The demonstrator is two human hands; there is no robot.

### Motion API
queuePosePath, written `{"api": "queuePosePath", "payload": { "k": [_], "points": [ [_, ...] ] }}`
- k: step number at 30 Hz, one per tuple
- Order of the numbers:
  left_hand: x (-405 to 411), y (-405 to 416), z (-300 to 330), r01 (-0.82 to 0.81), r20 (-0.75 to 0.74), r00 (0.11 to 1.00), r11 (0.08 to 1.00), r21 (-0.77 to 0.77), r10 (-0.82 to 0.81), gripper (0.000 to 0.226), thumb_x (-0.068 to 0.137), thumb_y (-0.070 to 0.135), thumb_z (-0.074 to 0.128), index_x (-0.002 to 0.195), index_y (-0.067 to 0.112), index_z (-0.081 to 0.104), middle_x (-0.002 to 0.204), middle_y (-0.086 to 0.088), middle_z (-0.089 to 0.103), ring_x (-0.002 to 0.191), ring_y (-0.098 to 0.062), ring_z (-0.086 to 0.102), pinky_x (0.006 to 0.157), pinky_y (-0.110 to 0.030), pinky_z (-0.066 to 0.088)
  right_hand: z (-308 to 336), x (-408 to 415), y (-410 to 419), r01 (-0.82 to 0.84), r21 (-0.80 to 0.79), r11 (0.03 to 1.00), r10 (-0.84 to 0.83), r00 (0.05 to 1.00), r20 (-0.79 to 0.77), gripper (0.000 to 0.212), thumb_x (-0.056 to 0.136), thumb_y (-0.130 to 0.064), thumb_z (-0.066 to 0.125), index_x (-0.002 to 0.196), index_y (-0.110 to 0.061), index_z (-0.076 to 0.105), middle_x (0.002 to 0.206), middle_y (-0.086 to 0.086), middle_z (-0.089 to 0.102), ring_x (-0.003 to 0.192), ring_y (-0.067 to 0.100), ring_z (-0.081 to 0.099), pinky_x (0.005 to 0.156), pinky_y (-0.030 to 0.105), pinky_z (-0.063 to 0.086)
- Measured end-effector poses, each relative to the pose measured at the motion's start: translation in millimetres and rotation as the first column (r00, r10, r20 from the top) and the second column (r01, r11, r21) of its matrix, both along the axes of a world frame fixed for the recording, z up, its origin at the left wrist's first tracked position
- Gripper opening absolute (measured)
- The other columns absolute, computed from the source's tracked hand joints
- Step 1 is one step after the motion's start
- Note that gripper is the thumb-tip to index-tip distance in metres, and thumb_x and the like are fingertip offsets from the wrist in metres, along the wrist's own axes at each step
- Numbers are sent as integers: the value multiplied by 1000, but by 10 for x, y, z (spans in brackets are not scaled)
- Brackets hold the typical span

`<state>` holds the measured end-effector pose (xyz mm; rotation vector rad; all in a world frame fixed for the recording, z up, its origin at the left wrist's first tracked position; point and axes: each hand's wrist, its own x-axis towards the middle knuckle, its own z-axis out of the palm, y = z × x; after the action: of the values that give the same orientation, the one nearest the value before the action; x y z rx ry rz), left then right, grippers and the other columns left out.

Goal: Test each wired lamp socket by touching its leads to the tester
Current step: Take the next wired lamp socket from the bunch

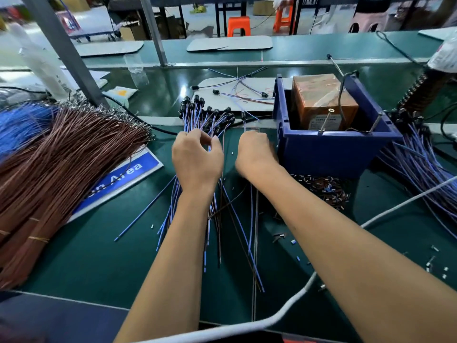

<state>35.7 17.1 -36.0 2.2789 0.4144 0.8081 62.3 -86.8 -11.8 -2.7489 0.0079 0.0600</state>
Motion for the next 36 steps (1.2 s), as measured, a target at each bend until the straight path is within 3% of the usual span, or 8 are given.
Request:
{"api": "queuePosePath", "payload": {
  "k": [2, 7, 11, 16, 24, 27, 31, 36],
  "points": [
    [5, -31, 11, 56, 25, 998, 995, -82, -54, 19, 95, 29, 67, 80, 16, 67, 90, -7, 68, 84, -21, 56, 76, -24, 34, 19, -4, -32, -17, -8, 1000, 17, 999, -27, 21, 91, -5, 65, 77, -12, 51, 109, 15, 66, 111, 35, 67, 72, 33, 46],
    [0, -106, 16, 111, 9, 994, 968, -226, -112, 27, 96, 29, 65, 75, 13, 64, 69, 5, 63, 72, -18, 59, 79, -33, 49, 62, -62, -63, -43, -48, 998, 40, 997, -73, 18, 94, -13, 67, 111, -14, 68, 116, 12, 66, 111, 34, 65, 73, 32, 44],
    [19, -115, -25, 148, -68, 980, 917, -371, -186, 30, 98, 32, 62, 81, 7, 66, 74, -11, 73, 75, -33, 71, 80, -43, 59, 40, -74, -108, -29, -21, 999, 28, 997, -66, 17, 98, -22, 69, 90, -18, 56, 93, 6, 55, 78, 26, 52, 65, 28, 42],
    [36, -140, -3, 189, -135, 961, 930, -317, -241, 45, 101, 35, 60, 61, 16, 60, 56, 7, 58, 56, -13, 49, 60, -33, 37, 72, -206, -118, -107, 150, 983, 100, 993, 58, 30, 102, -29, 58, 76, -17, 46, 91, 13, 58, 92, 38, 60, 73, 34, 42],
    [-27, -102, 160, 337, 227, 908, 290, -896, -352, 22, 104, 11, 54, 84, 11, 65, 75, -2, 72, 63, -12, 63, 63, -23, 54, 128, -373, -337, -226, 580, 782, 251, 967, 39, 6, 104, -17, 55, 102, -12, 55, 86, 11, 66, 71, 25, 62, 67, 39, 54],
    [-31, 2, 221, 362, 371, 906, -83, -929, -202, 30, 108, 19, 44, 83, 13, 59, 71, -1, 70, 63, -15, 67, 67, -25, 57, 210, -429, -529, -225, 723, 653, 310, 951, 16, 8, 107, -14, 54, 100, -12, 58, 67, 4, 60, 47, 11, 52, 44, 24, 45],
    [-73, 220, 229, 470, 513, 858, -366, -803, -21, 42, 111, 29, 33, 74, 18, 49, 57, 6, 43, 49, -11, 47, 54, -21, 40, 275, -503, -907, -376, 606, 701, 432, 900, 58, 9, 105, -15, 59, 98, -14, 64, 70, 0, 72, 49, 12, 53, 47, 21, 43],
    [-117, 363, 246, 574, 581, 812, -252, -779, 52, 45, 113, 37, 28, 74, 22, 45, 54, 8, 27, 42, -7, 20, 41, -19, 17, 245, -582, -1465, -412, 413, 812, 445, 895, 18, 12, 101, -21, 68, 89, -22, 70, 72, -4, 76, 48, 6, 53, 48, 18, 43]
  ]
}}
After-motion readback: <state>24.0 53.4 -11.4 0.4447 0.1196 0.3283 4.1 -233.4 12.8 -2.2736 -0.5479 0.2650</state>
